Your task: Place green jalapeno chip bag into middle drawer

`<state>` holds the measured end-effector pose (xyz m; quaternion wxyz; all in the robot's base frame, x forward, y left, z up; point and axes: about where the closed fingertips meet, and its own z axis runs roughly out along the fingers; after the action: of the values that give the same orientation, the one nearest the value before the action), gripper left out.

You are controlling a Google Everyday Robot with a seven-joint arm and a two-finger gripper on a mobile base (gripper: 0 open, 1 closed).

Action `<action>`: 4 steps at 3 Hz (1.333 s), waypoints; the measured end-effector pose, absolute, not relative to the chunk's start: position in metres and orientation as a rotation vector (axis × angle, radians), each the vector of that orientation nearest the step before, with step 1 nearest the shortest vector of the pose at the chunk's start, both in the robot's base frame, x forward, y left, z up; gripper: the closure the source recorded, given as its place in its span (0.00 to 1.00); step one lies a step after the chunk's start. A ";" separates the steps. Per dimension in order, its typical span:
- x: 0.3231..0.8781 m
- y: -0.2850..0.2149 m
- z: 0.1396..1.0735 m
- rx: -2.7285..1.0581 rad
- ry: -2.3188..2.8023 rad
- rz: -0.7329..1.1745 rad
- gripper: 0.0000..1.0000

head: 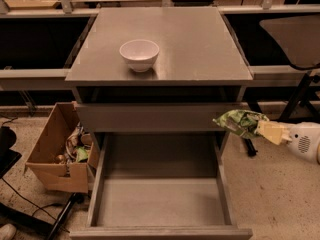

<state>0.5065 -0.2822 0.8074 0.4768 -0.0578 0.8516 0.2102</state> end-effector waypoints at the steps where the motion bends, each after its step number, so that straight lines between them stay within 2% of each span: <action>1: 0.516 -0.281 0.758 -0.114 2.032 0.627 1.00; 2: 0.516 -0.279 0.759 -0.120 2.037 0.624 1.00; 3: 0.520 -0.252 0.729 -0.178 2.080 0.703 1.00; 4: 0.499 -0.185 0.647 -0.330 2.166 0.943 1.00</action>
Offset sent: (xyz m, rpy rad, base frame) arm 0.0078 0.0000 -0.0375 0.0823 -0.0194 0.0179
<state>0.4991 -0.1852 0.6472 0.3694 -0.1286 0.8438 0.3674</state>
